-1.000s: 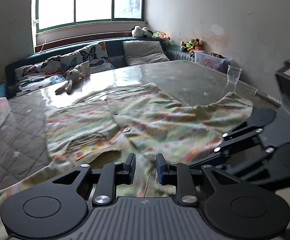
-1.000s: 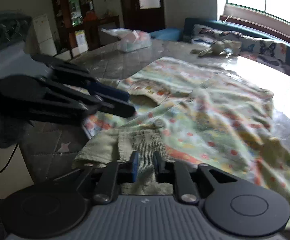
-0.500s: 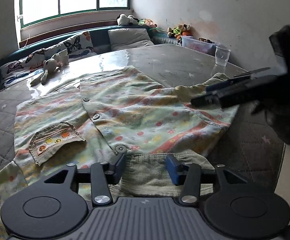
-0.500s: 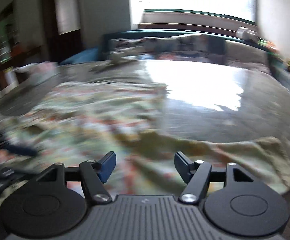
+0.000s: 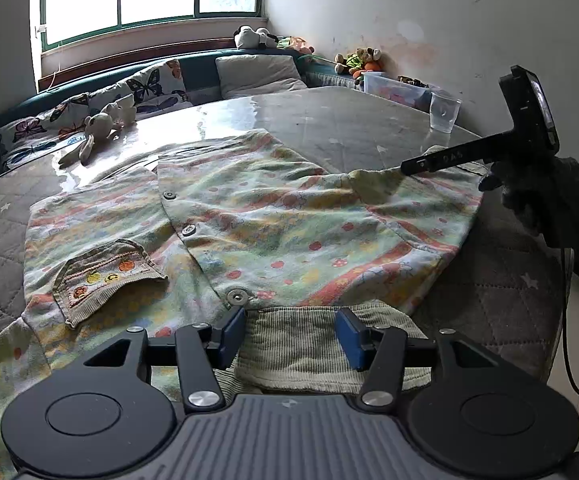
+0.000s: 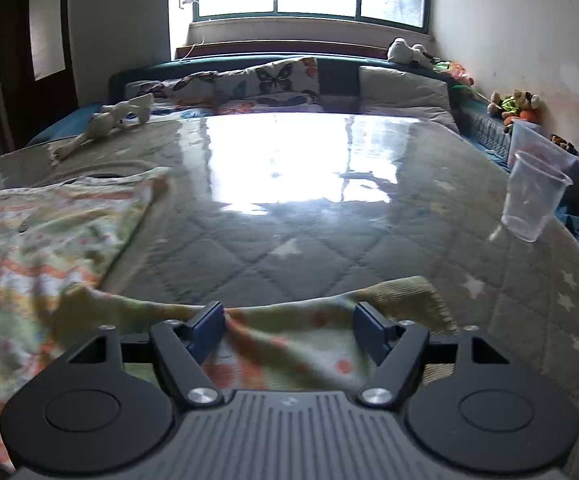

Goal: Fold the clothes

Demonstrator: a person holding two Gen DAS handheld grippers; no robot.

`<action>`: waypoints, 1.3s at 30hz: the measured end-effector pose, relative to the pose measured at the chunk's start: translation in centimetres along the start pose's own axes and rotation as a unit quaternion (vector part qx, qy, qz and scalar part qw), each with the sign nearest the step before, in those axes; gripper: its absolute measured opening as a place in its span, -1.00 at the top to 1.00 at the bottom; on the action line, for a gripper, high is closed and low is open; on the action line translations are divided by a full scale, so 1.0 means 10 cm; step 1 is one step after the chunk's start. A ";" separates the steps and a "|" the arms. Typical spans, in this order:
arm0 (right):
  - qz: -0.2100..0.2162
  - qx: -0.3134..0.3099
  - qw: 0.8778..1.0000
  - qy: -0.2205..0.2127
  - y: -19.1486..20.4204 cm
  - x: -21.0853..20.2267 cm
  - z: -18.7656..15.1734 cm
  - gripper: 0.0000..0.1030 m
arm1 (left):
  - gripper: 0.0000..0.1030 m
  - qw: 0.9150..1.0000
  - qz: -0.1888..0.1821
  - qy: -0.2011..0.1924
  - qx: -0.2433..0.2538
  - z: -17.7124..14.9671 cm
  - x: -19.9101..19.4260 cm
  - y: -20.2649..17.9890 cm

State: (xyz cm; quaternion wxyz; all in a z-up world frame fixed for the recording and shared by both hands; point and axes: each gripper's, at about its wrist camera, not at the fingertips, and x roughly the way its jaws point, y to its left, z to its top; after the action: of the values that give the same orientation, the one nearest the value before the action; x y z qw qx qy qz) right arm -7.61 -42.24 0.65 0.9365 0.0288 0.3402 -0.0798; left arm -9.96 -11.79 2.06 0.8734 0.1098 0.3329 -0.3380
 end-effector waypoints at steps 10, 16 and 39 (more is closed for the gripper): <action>-0.006 0.044 0.999 -0.020 -0.22 -0.12 0.00 -0.50 | -0.14 1.000 -0.001 0.003 0.002 0.01 0.01 -0.01; -0.053 0.071 0.996 -0.024 -0.41 -0.28 -0.17 -0.47 | -0.30 1.000 0.004 0.003 -0.002 0.03 -0.01 -0.01; -0.060 0.134 0.988 -0.040 -0.50 -0.55 -0.23 0.84 | -1.00 0.997 0.062 -0.054 -0.015 0.17 -0.21 0.11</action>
State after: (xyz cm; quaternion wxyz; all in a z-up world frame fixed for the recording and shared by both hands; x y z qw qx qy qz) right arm -14.02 -46.26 2.43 0.9305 0.1303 0.2900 -0.1820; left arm -9.59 -10.59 4.69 0.9107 0.0985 0.2833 -0.2839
